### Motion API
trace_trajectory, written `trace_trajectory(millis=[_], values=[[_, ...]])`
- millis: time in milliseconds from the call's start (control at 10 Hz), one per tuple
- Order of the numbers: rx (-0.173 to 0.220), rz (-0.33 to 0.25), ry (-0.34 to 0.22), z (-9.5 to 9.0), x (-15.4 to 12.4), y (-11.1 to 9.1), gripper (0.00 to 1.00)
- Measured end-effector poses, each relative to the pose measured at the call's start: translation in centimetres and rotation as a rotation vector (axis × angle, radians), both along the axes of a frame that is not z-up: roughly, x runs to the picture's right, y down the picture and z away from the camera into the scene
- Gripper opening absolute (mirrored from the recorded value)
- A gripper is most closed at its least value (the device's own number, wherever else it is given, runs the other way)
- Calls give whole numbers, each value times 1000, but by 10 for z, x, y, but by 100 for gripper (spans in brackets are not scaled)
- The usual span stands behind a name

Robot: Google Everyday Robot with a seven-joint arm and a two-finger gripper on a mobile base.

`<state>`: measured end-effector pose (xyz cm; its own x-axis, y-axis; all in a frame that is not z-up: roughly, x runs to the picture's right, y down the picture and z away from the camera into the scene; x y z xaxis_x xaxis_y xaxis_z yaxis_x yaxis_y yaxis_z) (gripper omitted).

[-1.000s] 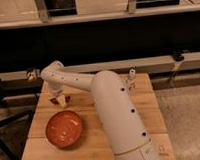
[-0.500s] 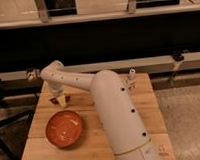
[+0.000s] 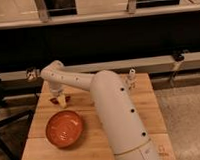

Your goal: Place the pepper in the ceramic bowl

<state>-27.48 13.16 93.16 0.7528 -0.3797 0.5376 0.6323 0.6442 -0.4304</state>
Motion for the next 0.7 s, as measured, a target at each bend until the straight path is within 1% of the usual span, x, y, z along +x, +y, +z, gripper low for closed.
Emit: trace_trajectory(millis=[100,700], values=[[-5,4,-5,3,0,0,80],[-8,-2,-7,2,-1,0,80]])
